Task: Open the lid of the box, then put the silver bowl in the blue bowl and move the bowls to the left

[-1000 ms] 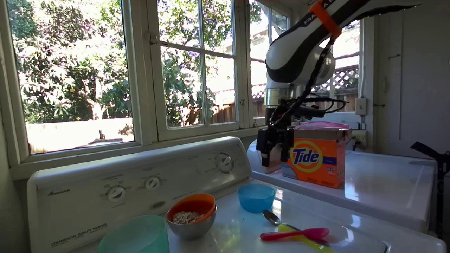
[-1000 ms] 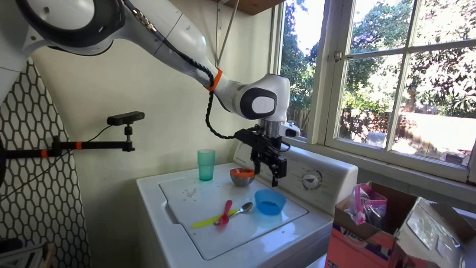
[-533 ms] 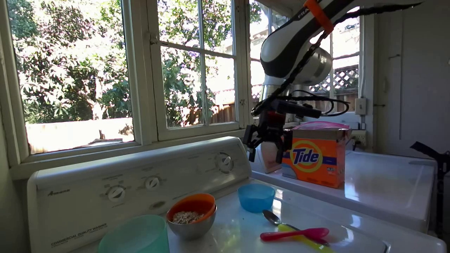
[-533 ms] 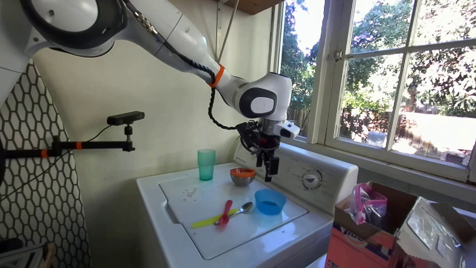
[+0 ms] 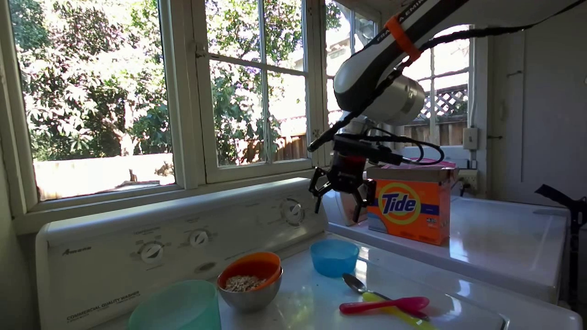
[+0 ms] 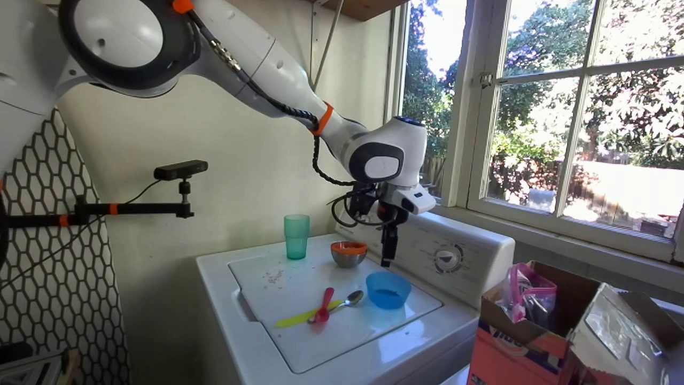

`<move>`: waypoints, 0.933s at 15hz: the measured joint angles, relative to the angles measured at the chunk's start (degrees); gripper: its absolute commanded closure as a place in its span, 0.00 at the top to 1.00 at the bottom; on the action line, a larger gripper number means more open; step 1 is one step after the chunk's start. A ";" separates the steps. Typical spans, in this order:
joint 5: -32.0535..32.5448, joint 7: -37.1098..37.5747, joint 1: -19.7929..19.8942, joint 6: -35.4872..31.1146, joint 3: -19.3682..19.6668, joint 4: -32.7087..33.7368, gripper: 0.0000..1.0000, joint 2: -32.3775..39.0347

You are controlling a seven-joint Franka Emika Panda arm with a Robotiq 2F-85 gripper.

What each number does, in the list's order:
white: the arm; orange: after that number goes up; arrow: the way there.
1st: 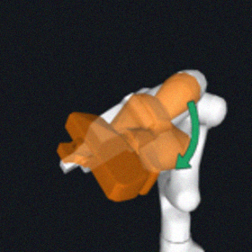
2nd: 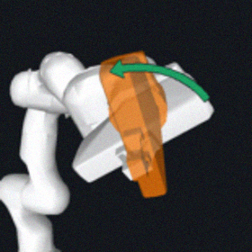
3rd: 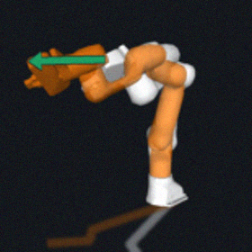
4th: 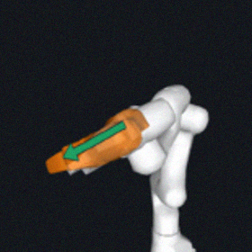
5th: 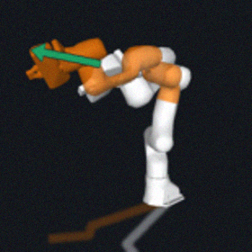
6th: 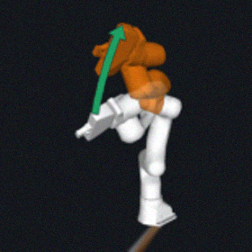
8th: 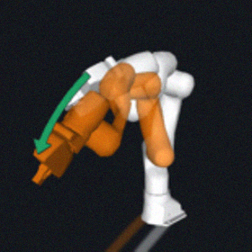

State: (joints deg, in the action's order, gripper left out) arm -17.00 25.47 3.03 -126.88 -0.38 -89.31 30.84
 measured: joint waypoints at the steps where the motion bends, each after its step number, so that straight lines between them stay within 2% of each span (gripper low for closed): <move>1: -0.15 0.23 0.06 0.00 0.49 -0.14 1.00 0.21; 3: -0.15 -0.16 0.26 0.84 1.16 -0.95 1.00 0.23; 7: 0.01 -2.83 0.44 6.61 1.40 -2.17 1.00 -0.04; 14: 0.00 -3.07 0.42 7.03 1.47 -2.47 1.00 -0.09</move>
State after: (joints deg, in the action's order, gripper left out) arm -16.99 22.40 3.45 -119.85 1.09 -91.79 30.75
